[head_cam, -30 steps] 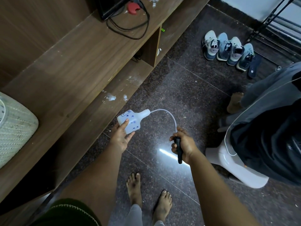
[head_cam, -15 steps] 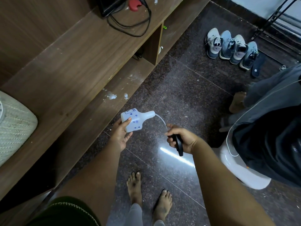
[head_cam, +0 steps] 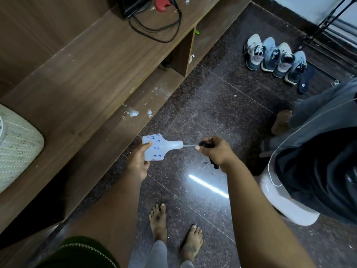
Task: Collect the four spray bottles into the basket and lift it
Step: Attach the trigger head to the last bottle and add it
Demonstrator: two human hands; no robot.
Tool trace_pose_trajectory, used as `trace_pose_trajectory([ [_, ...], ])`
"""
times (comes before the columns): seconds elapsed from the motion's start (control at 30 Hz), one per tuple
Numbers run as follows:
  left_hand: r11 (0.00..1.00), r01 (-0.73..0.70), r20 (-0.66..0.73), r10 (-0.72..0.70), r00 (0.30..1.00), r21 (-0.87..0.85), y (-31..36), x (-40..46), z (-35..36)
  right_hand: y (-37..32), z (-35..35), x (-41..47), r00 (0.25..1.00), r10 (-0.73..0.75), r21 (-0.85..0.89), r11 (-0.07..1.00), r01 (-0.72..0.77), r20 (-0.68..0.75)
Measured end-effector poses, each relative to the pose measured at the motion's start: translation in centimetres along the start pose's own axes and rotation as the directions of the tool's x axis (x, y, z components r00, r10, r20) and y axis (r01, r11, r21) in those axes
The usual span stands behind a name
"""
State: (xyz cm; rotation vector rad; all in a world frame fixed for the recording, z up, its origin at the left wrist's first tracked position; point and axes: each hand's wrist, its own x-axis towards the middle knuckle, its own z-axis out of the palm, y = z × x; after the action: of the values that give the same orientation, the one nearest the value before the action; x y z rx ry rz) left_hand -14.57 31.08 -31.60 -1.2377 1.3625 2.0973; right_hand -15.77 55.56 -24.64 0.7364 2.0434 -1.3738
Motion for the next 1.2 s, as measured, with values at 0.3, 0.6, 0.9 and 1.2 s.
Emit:
trace_pose_trajectory([
  [0.3,0.998,0.012,0.024,-0.01,1.0,-0.061,0.1,-0.2,0.3,-0.3,-1.8,0.3,1.0,-0.005,0.124,0.992,0.006,-0.014],
  [0.6,0.996,0.046,0.034,-0.044,0.998,-0.078,0.1,-1.0,3.3,-0.3,2.3,0.2,0.996,-0.043,0.276,0.959,0.064,-0.084],
  [0.9,0.975,0.094,0.122,-0.07,0.99,-0.2,1.6,-0.1,3.7,0.1,3.4,0.9,0.996,-0.08,0.32,0.945,0.065,0.034],
  [1.2,0.951,0.055,0.197,0.005,0.98,-0.303,0.9,-0.5,3.3,-3.1,2.5,1.3,0.835,0.388,0.134,0.874,-0.468,0.389],
])
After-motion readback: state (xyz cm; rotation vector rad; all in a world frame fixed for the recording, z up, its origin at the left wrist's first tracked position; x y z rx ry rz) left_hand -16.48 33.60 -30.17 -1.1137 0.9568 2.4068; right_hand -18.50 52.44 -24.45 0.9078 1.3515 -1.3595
